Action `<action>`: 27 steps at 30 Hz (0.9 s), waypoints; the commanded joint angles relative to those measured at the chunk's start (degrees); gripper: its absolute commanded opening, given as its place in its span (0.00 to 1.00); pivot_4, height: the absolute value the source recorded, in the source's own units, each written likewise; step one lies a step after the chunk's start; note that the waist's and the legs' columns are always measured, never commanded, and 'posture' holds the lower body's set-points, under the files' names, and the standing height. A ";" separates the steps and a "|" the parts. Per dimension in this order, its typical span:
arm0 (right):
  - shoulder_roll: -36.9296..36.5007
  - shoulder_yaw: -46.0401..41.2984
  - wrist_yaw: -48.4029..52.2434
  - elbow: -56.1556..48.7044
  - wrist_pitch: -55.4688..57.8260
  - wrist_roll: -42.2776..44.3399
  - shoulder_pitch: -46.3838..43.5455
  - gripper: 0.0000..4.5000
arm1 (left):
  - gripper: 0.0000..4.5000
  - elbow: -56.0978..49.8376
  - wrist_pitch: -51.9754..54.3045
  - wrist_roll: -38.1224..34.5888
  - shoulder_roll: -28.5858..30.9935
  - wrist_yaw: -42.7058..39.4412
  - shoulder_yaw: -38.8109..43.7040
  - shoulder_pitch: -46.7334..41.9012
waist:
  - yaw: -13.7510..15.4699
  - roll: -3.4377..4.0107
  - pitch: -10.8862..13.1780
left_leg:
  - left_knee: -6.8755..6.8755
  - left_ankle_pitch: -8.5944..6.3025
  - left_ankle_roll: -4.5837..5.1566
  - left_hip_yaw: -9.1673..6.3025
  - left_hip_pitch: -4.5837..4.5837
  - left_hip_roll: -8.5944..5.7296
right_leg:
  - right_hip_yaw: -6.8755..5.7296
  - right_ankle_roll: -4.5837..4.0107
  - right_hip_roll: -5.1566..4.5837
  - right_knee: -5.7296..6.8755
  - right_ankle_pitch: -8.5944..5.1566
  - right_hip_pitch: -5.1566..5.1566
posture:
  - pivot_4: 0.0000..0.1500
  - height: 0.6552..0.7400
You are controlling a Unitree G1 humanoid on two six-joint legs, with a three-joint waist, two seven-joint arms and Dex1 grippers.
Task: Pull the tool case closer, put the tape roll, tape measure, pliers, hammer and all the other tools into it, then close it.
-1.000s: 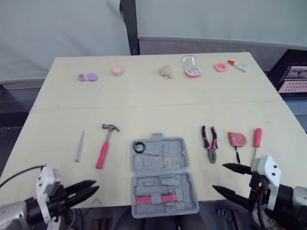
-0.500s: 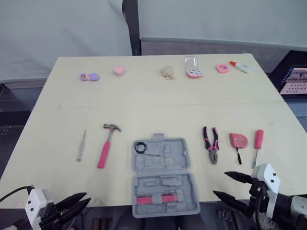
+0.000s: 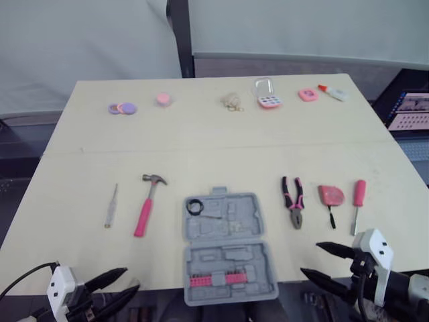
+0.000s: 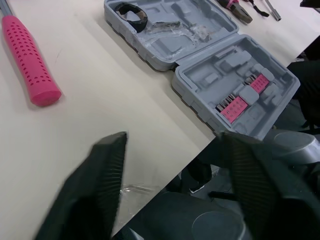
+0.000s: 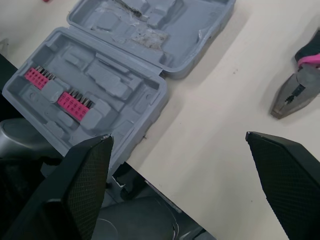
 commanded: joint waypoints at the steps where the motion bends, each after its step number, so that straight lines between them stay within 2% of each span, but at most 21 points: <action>1: -0.37 -1.38 -0.32 -1.17 0.86 1.33 -0.20 1.00 | 0.99 -0.82 -1.48 -0.96 0.12 -0.45 -0.05 0.87 | -0.02 0.00 0.00 | 0.00 0.00 0.00 0.00 0.00 0.00 | 0.00 0.00 0.00 0.00 0.00 0.00 | 1.00 1.00; 5: 0.22 -2.02 -1.13 -0.95 1.27 1.33 -0.65 1.00 | 0.99 -1.33 -4.24 0.28 -0.73 0.73 -0.39 -0.10 | -0.01 0.00 0.00 | 0.00 -0.01 0.00 0.01 0.00 0.00 | 0.00 0.00 0.00 -0.01 0.00 0.00 | 1.00 1.00; 9: 1.25 -4.13 -4.20 0.33 1.25 -0.19 -1.85 1.00 | 0.99 -3.95 -1.89 -2.02 1.90 1.06 -1.55 -3.19 | 0.13 0.00 0.00 | 0.01 -0.01 0.00 0.01 0.00 -0.01 | 0.00 0.00 0.00 -0.01 0.00 0.00 | 1.00 1.00; 12: 1.25 -6.30 -6.91 1.13 3.70 -0.24 -2.70 1.00 | 0.99 -6.89 1.61 -5.45 6.30 -0.46 -4.38 -9.75 | 0.43 0.04 0.00 | 0.03 0.00 0.00 -0.02 0.00 -0.03 | 0.01 0.00 -0.01 0.04 0.00 0.00 | 1.00 1.00; 19: 2.78 -9.23 -14.85 1.63 9.71 -0.62 -5.33 1.00 | 0.99 -8.12 6.09 -9.11 11.93 -1.12 -9.62 -22.94 | -0.24 0.17 0.02 | -0.06 -0.05 -0.09 0.11 0.28 -0.03 | 0.11 0.01 0.13 0.35 0.00 0.01 | 1.00 1.00; 27: 4.30 -8.67 -24.00 4.06 19.10 0.12 -14.14 1.00 | 0.99 -4.80 8.09 -9.44 14.99 -2.48 -13.06 -32.76 | -0.34 0.31 0.08 | -0.12 -0.12 -0.24 0.32 0.53 0.09 | 0.37 -0.01 0.50 0.38 0.00 0.03 | 1.00 1.00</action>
